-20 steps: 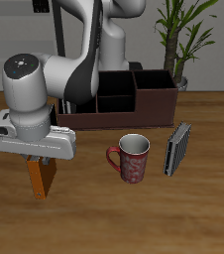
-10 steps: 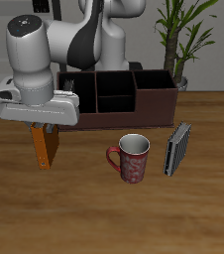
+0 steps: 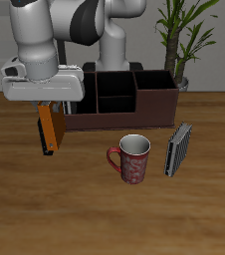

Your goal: Place the right striped book into the back desk caddy's left compartment and place the orange book into the back desk caddy's left compartment and place the red mug into the back desk caddy's right compartment

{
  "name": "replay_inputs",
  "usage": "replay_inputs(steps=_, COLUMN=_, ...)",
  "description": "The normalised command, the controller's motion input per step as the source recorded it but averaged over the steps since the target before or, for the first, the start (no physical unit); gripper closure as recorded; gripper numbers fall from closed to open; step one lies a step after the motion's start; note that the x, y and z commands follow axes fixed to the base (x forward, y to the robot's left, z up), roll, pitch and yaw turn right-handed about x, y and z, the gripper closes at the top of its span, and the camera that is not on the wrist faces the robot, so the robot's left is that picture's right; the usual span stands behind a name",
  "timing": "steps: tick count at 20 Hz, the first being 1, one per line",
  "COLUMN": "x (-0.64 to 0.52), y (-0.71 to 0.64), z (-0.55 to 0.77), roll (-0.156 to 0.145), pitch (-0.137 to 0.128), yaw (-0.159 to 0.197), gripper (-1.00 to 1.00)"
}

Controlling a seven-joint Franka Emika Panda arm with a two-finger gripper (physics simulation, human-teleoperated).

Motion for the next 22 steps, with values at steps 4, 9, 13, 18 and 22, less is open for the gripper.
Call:
replay_inputs(steps=4, x=-0.50, y=0.03, z=0.16, roll=0.021, pitch=-0.024, yaw=-0.001, gripper=1.00)
replay_inputs(steps=9, x=-0.43, y=0.00, z=0.12, roll=-0.007, pitch=-0.025, yaw=0.027, gripper=1.00)
replay_inputs(steps=13, x=-0.37, y=0.00, z=0.14, roll=0.005, pitch=-0.021, yaw=-0.024, gripper=1.00)
replay_inputs(steps=18, x=-0.47, y=0.12, z=0.10, roll=0.027, pitch=-0.027, yaw=0.023, gripper=1.00)
replay_inputs(steps=22, x=-0.40, y=0.10, z=0.06, roll=0.026, pitch=0.012, yaw=0.024, gripper=1.00)
